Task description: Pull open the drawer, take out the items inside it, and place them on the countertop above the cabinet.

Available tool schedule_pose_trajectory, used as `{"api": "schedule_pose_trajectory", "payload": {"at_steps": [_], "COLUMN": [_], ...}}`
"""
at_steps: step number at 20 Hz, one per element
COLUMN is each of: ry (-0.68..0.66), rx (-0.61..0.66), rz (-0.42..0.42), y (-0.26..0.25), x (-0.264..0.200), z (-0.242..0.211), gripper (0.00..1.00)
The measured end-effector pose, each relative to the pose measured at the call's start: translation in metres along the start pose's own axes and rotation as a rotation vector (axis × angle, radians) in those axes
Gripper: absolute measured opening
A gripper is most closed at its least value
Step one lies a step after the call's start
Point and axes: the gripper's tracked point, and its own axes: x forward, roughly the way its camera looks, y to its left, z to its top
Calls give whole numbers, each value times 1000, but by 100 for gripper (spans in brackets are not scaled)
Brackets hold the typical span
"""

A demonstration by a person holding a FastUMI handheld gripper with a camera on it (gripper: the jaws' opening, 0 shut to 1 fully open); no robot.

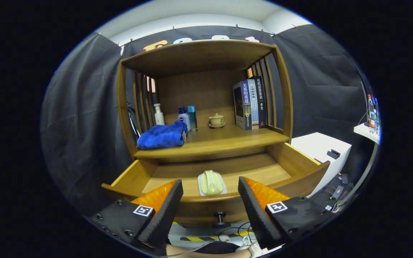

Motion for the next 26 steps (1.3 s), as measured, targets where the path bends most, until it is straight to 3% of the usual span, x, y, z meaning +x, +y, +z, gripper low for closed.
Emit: {"api": "schedule_pose_trajectory", "payload": {"at_steps": [4,10,16,20,26], "ry": [36,167,418,586,744], "rx": [19,55,46,22,-94], "rz": [-40,14,67,107,91], "y": [-9,-2,8,13,4], "x": [25,87,140,147,163], "z": [27,41,0,-31,-58], "gripper": [99,98,99,98,93]}}
